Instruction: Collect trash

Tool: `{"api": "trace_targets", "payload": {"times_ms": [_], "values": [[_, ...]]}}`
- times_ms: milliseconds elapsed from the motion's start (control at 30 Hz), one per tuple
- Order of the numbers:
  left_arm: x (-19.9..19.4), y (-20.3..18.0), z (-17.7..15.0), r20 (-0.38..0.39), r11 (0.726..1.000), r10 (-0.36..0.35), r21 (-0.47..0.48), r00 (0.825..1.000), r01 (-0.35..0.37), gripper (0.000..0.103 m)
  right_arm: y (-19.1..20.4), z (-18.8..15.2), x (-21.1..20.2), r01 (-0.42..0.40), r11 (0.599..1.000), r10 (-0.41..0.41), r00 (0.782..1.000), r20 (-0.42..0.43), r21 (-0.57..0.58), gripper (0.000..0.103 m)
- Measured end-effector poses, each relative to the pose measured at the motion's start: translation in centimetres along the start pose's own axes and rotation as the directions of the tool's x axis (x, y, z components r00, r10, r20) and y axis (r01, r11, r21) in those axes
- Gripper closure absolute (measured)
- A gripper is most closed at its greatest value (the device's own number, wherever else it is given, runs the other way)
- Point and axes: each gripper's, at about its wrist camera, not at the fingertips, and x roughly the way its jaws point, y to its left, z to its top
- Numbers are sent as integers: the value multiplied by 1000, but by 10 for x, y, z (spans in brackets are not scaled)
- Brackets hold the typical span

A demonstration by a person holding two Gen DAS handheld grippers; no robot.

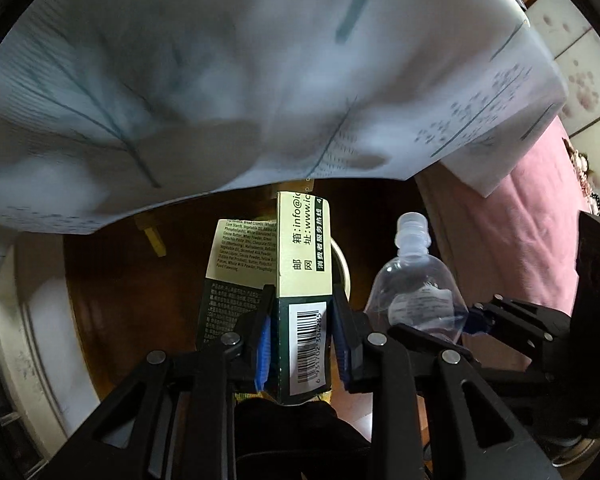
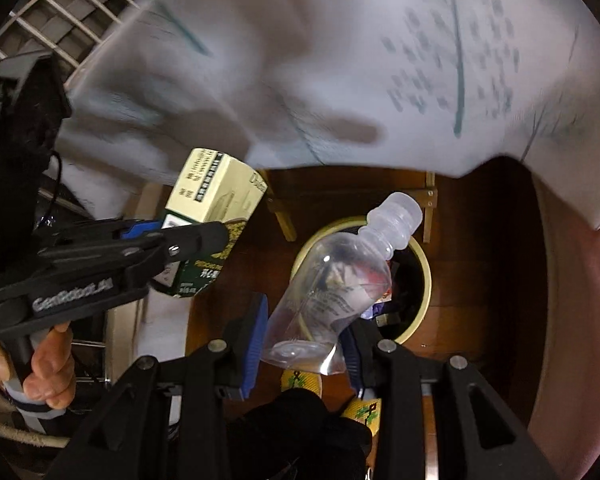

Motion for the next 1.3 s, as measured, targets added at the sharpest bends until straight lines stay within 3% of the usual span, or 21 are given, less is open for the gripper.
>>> {"api": "trace_targets", "payload": {"times_ms": [200,367,433,500,533,667,967,1300], "values": [[39,4,-7,6,999,22,38,1000,-23,77,-30,-3,44,15,1000,-14,1000,-10,24,66],[58,3,-7,31,998,45,42,999,-46,42,-35,0,65,30,999,-30,999,-20,11,63],[59,5,-7,37,998,58,30,998,-60,36,-35,0,68,29,1000,-29,1000,-11,-2,53],[59,9,-7,39,997,75,16,996,-75,21,-32,2,67,30,999,-30,1000,5,-15,41],[58,12,-7,44,996,91,7,995,-91,15,-30,2,66,35,999,-34,999,16,-24,41],[51,22,-4,58,992,123,-15,991,-123,5,-30,4,67,66,998,-65,998,21,-23,40],[26,27,-7,102,986,168,-34,981,-165,5,-20,7,50,69,998,-69,997,40,2,40],[-35,19,-10,129,983,180,-52,975,-174,5,4,19,9,111,993,-113,992,46,39,40]]}}
